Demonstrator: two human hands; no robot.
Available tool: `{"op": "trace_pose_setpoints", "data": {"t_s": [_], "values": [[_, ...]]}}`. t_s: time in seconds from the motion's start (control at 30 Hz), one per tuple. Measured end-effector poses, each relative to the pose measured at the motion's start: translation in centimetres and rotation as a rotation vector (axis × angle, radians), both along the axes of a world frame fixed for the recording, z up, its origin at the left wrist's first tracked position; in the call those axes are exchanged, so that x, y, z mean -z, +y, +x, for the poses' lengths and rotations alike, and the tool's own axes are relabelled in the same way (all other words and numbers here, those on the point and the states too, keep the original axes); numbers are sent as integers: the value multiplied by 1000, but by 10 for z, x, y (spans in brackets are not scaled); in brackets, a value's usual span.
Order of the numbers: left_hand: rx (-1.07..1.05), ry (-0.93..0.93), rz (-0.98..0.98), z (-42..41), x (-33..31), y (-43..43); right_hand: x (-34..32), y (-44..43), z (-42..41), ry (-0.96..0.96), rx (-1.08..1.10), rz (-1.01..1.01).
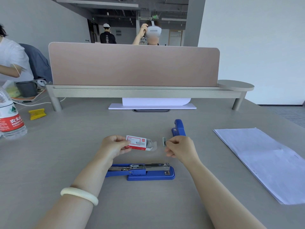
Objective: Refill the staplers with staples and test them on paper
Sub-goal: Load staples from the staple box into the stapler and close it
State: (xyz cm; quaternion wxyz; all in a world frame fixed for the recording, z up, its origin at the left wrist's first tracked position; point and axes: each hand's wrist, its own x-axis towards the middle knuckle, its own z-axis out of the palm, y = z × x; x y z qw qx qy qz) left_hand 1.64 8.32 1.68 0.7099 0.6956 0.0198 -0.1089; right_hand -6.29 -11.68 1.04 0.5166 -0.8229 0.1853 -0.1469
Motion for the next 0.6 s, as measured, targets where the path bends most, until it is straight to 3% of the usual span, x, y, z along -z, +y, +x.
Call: {"op": "trace_pose_setpoints", "data": {"t_s": [0.2,0.43,0.5,0.6], "values": [[-112,-14,172,22,11,12,4,-2,2,19,-39,-78],[-93,-390,1014,19,9,17,2,-1,0,6,-98,-122],[-142,-511,1026,12,3,11,1,0,-1,-25,-130,-157],[-18,-669,669,-9,-13,-9,-1,1,-3,-76,-185,-200]]}}
